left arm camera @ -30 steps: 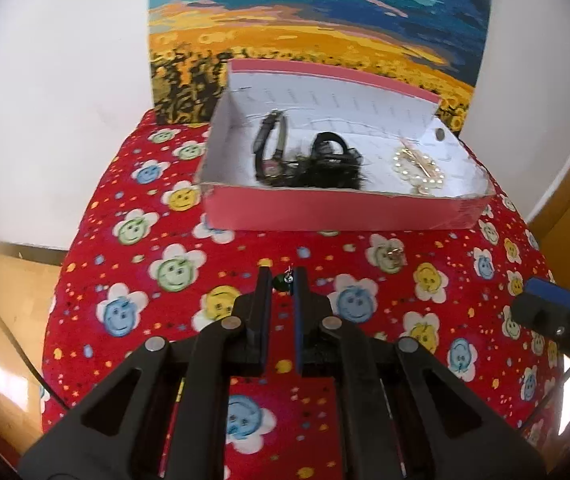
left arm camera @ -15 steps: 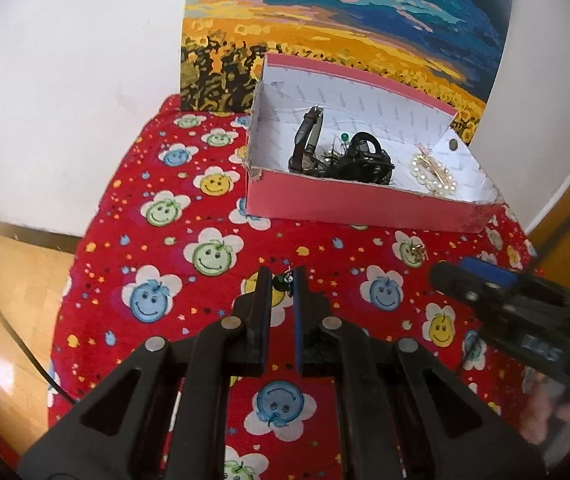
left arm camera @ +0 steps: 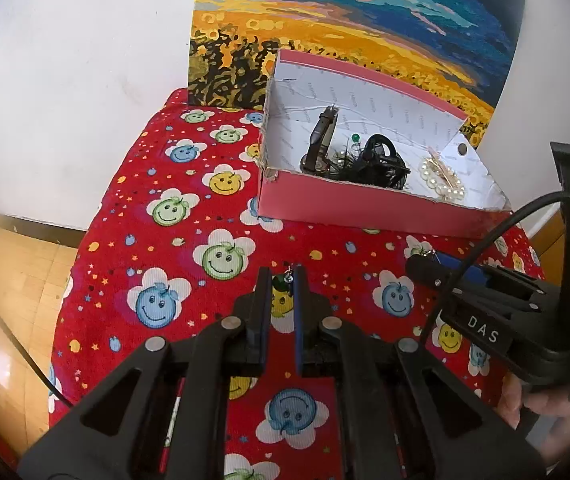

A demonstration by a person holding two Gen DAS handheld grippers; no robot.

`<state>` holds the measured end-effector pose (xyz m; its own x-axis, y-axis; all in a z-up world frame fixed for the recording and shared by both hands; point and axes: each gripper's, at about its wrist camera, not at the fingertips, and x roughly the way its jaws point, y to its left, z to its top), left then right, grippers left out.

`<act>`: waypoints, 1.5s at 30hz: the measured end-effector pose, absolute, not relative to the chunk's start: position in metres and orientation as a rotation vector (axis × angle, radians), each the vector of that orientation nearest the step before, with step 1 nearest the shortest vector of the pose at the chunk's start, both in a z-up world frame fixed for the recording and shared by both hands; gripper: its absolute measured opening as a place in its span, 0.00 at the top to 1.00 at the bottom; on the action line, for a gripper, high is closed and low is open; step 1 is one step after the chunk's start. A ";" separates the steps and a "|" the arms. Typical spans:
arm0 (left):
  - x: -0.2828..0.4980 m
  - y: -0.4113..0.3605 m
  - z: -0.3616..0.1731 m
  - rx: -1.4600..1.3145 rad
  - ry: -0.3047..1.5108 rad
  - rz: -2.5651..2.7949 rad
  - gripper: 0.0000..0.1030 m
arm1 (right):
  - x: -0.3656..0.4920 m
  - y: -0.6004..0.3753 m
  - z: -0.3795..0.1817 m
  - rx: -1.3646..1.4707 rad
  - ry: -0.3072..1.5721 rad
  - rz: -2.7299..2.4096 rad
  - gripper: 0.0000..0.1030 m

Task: Organize jewelry
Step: 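Grasp a small earring with the left tool while the right tool grasps a gold earring, then carry both earrings into the pink box and open both tools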

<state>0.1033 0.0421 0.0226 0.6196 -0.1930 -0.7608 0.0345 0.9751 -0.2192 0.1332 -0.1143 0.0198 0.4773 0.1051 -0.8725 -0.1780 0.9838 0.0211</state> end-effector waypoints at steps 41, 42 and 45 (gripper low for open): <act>0.150 -0.046 0.082 -0.124 0.772 -0.277 0.98 | 0.139 -0.191 0.109 0.068 0.870 0.135 0.91; 0.155 -0.050 0.081 -0.135 0.776 -0.292 0.98 | 0.143 -0.194 0.109 0.072 0.868 0.123 0.91; 0.166 -0.062 0.078 -0.132 0.784 -0.315 0.98 | 0.151 -0.203 0.107 0.087 0.870 0.092 0.91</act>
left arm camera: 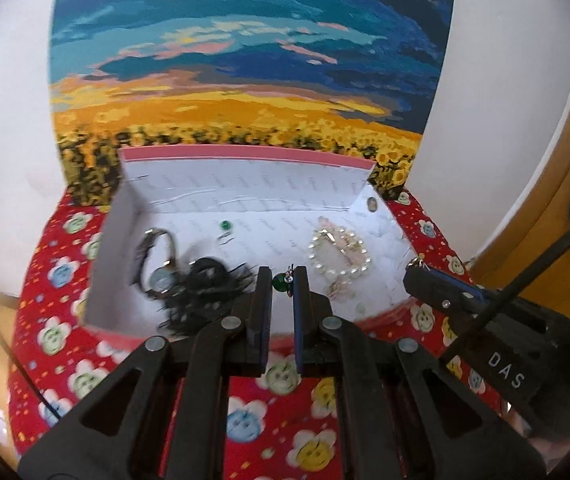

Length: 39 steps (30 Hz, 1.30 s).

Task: Organize jewelry
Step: 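Carry both earrings into the pink box and open both tools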

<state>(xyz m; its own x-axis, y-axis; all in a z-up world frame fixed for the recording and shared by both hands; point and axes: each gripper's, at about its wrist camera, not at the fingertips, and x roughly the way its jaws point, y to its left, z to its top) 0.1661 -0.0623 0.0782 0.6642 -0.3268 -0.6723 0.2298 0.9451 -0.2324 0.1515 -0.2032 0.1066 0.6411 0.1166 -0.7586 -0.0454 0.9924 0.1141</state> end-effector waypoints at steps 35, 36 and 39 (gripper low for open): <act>0.173 -0.071 0.063 -0.087 0.864 -0.310 0.56 | 0.153 -0.218 0.103 0.134 0.884 0.082 0.56; 0.170 -0.069 0.065 -0.088 0.862 -0.306 0.54 | 0.150 -0.216 0.105 0.131 0.880 0.087 0.54; 0.159 -0.062 0.069 -0.096 0.861 -0.294 0.49 | 0.140 -0.212 0.112 0.127 0.873 0.104 0.52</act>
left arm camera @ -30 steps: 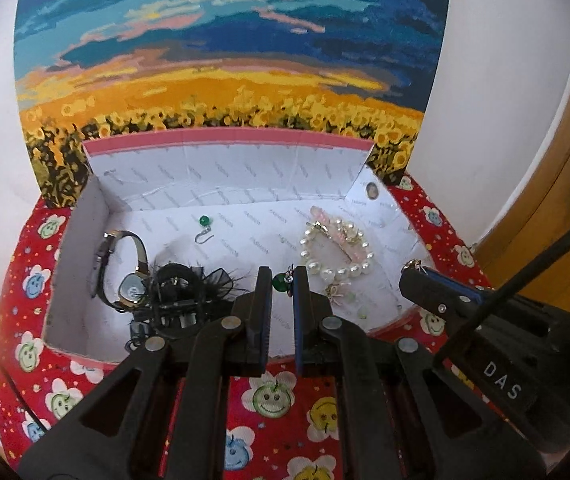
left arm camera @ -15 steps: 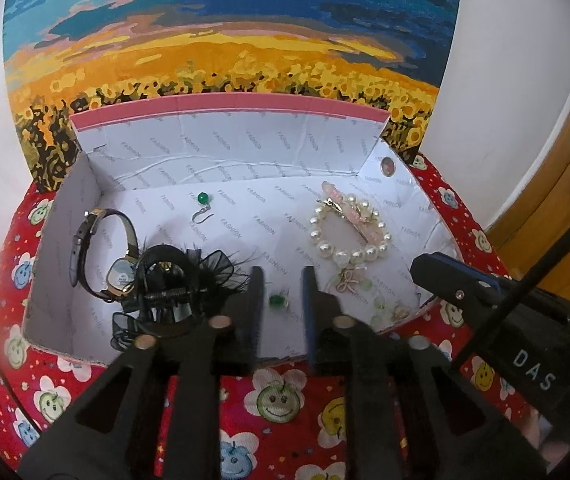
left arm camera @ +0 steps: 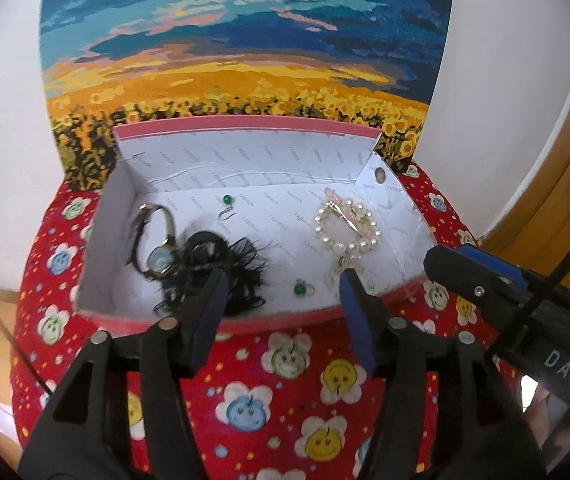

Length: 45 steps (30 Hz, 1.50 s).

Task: Organize jewelry
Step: 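Carry both earrings into the pink box and open both tools, then lift both open tools up out of the pink box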

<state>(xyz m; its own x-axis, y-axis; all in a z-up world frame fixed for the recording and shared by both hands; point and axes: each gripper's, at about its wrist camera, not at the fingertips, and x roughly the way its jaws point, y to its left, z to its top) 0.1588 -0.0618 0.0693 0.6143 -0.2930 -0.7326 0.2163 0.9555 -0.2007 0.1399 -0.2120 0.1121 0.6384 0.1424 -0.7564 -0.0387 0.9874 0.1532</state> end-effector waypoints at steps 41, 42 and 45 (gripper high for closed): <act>0.079 -0.035 0.011 -0.065 0.922 -0.012 0.41 | 0.057 -0.191 0.037 -0.061 0.992 -0.010 0.19; 0.080 -0.036 0.011 -0.063 0.927 -0.007 0.41 | 0.057 -0.191 0.036 -0.065 0.995 -0.009 0.18; 0.080 -0.036 0.010 -0.063 0.936 0.002 0.39 | 0.057 -0.188 0.035 -0.076 1.000 -0.010 0.16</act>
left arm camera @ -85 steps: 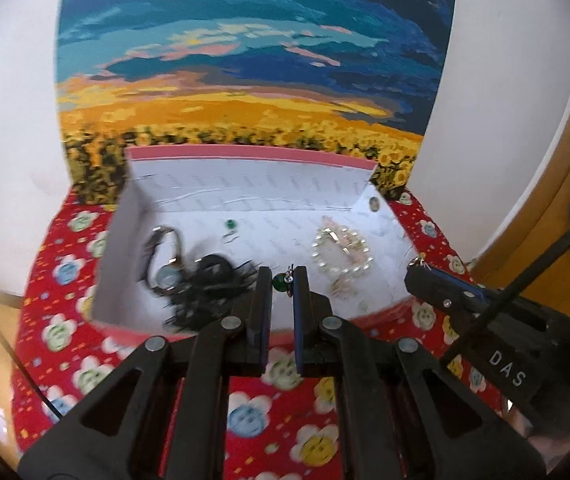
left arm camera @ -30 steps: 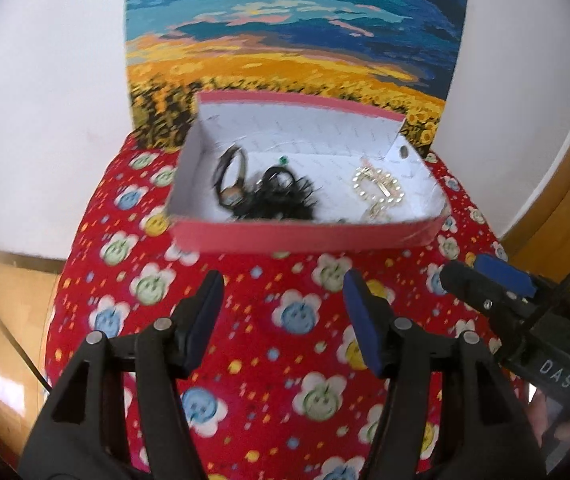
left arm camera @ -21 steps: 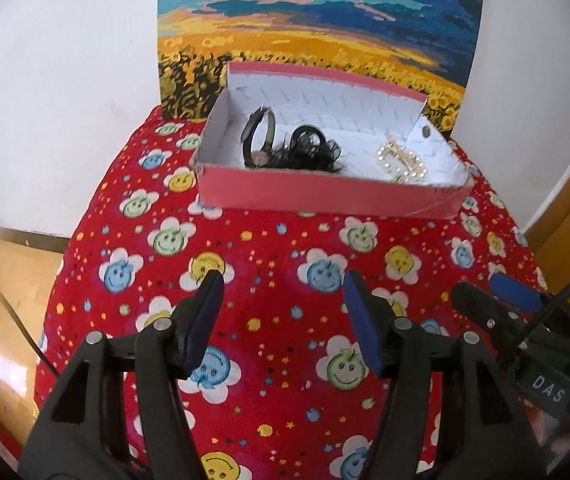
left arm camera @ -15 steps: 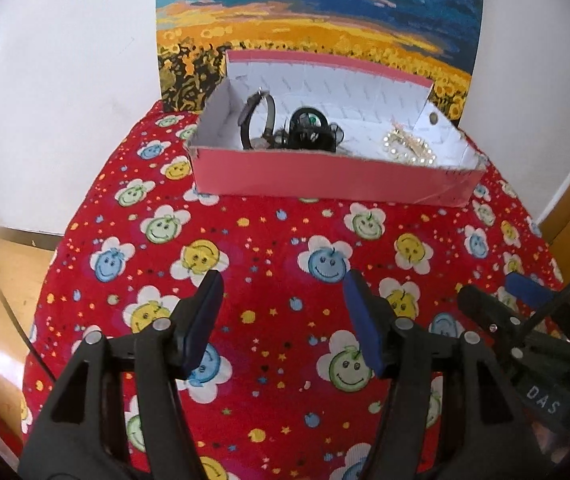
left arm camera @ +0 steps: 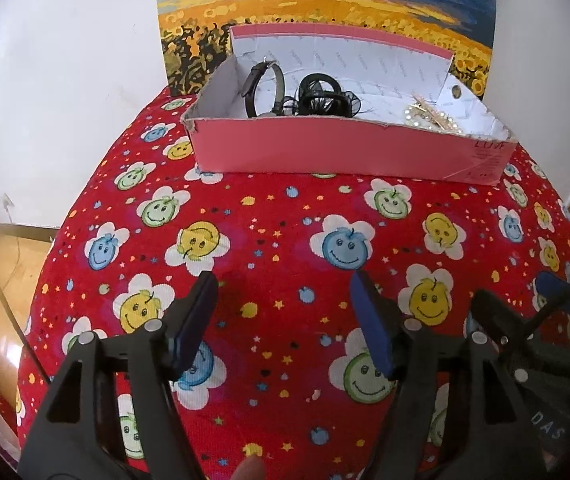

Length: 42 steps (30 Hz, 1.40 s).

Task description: Organize jewelry

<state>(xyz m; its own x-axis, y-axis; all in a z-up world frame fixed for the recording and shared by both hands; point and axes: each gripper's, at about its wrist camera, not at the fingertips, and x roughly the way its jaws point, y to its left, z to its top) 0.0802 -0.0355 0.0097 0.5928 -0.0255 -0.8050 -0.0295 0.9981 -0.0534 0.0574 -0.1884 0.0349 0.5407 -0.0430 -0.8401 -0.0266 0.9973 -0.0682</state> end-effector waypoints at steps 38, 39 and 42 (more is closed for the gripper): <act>0.082 -0.032 0.010 -0.081 0.954 0.014 0.38 | 0.059 -0.187 0.033 -0.079 1.009 -0.002 0.11; 0.082 -0.032 0.010 -0.082 0.954 0.014 0.38 | 0.059 -0.188 0.033 -0.079 1.009 -0.002 0.11; 0.082 -0.032 0.010 -0.082 0.953 0.015 0.38 | 0.059 -0.188 0.033 -0.077 1.008 -0.002 0.11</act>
<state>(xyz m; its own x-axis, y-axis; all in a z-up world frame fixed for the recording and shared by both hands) 0.0818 -0.0320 0.0098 0.5795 -0.0235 -0.8146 -0.0486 0.9968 -0.0633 0.0589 -0.1875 0.0326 0.5338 -0.0368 -0.8448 -0.0342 0.9973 -0.0650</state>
